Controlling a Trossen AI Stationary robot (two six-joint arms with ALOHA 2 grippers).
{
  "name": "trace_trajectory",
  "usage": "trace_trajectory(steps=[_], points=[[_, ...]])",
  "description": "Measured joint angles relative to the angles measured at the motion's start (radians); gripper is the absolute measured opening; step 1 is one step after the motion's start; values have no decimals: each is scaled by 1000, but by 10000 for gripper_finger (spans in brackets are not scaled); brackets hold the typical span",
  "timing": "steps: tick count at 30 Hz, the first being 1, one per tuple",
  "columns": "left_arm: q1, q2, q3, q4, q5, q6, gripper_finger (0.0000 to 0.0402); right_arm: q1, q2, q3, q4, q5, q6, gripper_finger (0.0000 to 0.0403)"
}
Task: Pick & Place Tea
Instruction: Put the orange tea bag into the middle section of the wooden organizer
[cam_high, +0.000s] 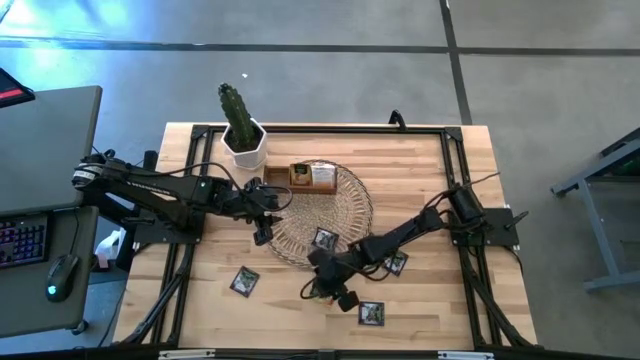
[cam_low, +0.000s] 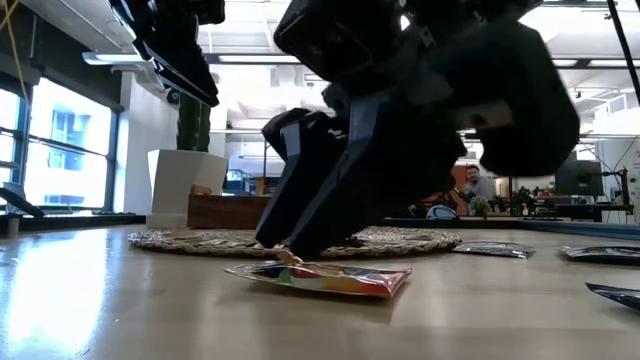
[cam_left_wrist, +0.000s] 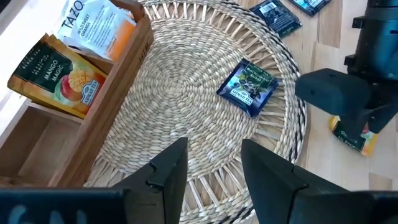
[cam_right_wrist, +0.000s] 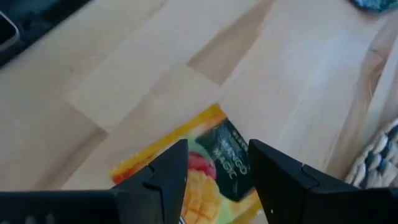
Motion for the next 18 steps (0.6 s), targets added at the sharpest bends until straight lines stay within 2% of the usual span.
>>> trace_trajectory(steps=[12, 18], points=[[0, 0, 0, 2, 1, -8, 147, 0, 4, 0, -23, 58, -65, 165], [0, 0, 0, 3, 7, -8, 147, -9, 34, 5, -18, 17, -35, 165]])
